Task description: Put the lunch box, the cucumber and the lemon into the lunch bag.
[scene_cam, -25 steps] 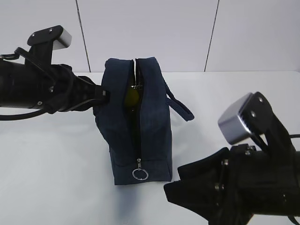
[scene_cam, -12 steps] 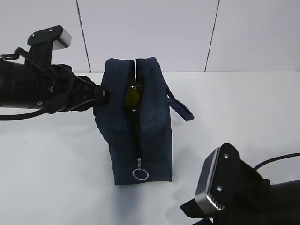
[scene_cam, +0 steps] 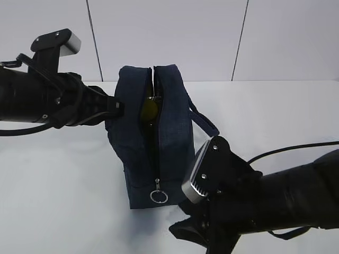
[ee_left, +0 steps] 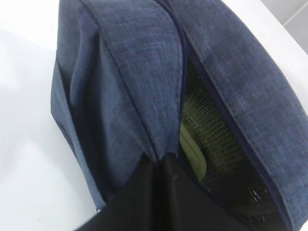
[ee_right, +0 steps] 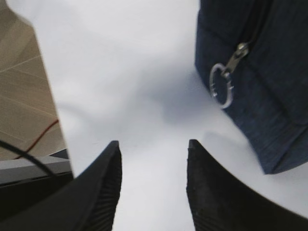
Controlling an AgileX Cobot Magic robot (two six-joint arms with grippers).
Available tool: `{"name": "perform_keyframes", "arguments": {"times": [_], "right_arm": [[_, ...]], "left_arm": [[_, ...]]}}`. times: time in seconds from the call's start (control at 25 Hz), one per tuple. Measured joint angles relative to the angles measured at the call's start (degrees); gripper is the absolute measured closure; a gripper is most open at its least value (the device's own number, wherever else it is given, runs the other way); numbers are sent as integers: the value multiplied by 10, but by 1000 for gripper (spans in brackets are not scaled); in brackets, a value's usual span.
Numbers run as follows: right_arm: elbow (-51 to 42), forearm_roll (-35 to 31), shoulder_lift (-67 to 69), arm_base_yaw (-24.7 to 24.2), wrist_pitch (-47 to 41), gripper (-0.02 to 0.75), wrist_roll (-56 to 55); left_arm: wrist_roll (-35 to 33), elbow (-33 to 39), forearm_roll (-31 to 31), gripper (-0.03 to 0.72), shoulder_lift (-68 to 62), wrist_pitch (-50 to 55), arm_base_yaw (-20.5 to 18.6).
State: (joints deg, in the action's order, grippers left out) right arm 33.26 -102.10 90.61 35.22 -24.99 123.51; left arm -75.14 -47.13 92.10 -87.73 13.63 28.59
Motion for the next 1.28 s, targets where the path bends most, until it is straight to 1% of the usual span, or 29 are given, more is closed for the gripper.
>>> {"name": "perform_keyframes", "arguments": {"times": [0.16, 0.4, 0.8, 1.28], "right_arm": [[22, -1, 18, 0, 16, 389, 38], [34, -1, 52, 0, 23, 389, 50], [78, -2, 56, 0, 53, 389, 50], [84, -2, 104, 0, 54, 393, 22]], "left_arm": [[0, 0, 0, 691, 0, 0, 0], [0, 0, 0, 691, 0, 0, 0], [0, 0, 0, 691, 0, 0, 0], [0, 0, 0, 691, 0, 3, 0]]}}
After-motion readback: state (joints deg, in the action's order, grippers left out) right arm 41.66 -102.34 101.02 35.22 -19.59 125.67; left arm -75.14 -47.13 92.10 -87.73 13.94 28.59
